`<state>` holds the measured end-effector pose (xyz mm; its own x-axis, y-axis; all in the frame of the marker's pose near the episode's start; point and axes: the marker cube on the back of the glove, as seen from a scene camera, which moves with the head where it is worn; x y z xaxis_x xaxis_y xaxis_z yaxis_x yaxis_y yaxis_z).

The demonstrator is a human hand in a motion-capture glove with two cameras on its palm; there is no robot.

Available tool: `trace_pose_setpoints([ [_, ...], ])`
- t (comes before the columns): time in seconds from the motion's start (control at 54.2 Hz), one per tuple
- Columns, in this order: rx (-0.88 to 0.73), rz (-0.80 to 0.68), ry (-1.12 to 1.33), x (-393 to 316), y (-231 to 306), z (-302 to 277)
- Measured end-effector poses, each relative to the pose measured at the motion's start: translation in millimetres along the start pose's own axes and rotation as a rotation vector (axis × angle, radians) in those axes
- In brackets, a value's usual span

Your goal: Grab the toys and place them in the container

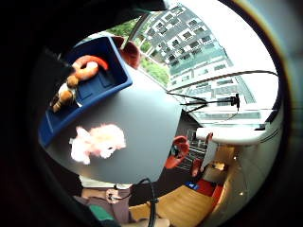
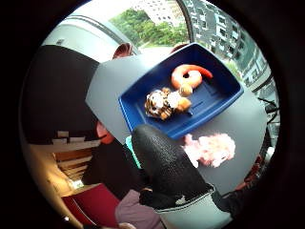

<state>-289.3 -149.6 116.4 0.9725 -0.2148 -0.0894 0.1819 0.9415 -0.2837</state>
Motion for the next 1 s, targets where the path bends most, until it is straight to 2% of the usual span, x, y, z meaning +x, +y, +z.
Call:
trace_pose_setpoints([
  [0.074,-0.057,-0.201,-0.037,-3.8,35.4,18.6],
  [0.129,-0.090,-0.179,-0.004,-1.3,53.4,39.0],
  [0.203,-0.109,-0.302,0.014,3.3,76.4,67.6],
  [0.277,-0.111,-0.204,0.040,5.7,84.3,99.5],
  [0.369,-0.140,-0.240,-0.068,1.7,94.5,127.5],
  [0.572,-0.249,-0.307,-0.046,19.8,99.4,190.9],
  [0.664,-0.232,-0.281,0.067,32.2,88.6,203.6],
  [0.738,-0.320,-0.339,-0.001,23.1,85.0,209.0],
  [0.848,-0.379,-0.300,0.143,24.3,73.7,215.6],
  [0.996,-0.416,-0.450,0.036,27.0,68.4,212.8],
])
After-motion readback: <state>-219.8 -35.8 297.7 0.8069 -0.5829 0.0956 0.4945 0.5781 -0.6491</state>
